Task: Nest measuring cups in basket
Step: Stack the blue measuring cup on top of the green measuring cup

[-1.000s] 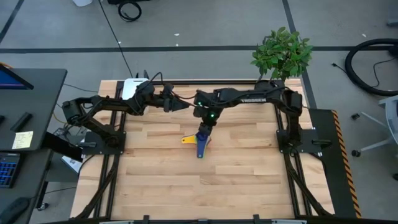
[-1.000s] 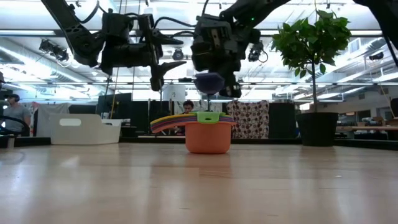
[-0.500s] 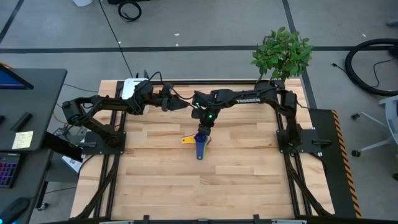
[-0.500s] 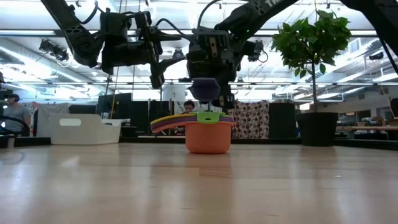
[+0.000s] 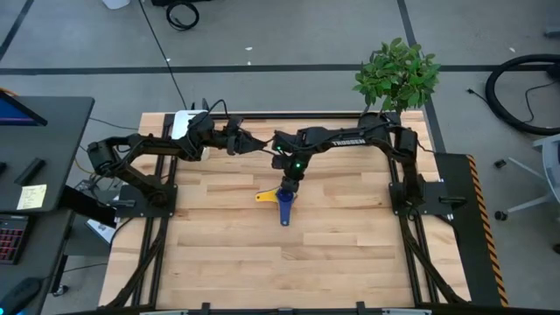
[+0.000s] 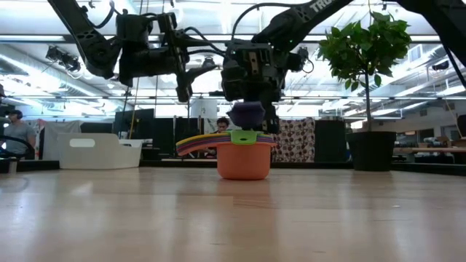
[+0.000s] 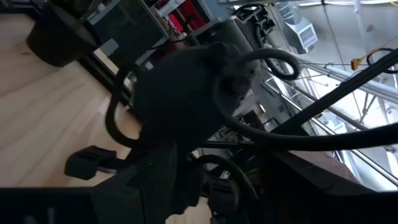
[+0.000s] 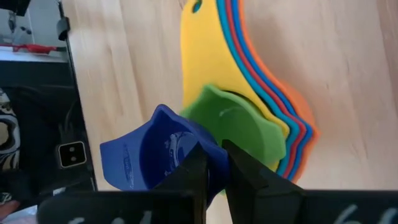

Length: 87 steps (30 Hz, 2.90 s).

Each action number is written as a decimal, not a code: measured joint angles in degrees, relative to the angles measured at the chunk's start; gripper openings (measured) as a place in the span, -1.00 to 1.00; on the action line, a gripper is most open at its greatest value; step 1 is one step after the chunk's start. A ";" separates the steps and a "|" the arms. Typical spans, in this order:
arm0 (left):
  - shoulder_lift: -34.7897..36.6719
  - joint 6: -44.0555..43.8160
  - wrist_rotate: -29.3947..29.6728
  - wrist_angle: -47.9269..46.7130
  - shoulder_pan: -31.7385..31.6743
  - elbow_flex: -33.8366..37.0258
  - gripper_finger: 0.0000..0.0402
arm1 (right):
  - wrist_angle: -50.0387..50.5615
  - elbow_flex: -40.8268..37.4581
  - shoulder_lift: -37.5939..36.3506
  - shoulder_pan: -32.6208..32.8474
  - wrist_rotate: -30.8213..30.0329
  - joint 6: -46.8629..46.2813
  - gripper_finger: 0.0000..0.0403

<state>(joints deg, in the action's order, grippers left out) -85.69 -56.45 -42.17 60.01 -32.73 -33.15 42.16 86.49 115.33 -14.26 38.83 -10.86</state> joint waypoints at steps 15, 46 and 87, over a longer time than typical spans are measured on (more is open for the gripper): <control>0.00 0.00 -0.07 0.96 0.02 0.00 0.12 | -2.68 -0.73 0.00 -0.16 -0.13 1.94 -0.74; -0.02 -0.30 -6.10 1.00 -3.45 0.00 0.12 | 2.36 -0.59 -0.04 -5.06 5.50 2.61 -0.39; -0.33 39.18 18.21 -48.24 7.76 0.02 0.12 | 7.86 -2.54 -0.18 7.99 1.43 -1.50 -0.39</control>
<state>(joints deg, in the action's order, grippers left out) -86.02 -17.27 -23.95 11.77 -24.97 -33.12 50.02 83.94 115.15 -6.27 40.26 -12.36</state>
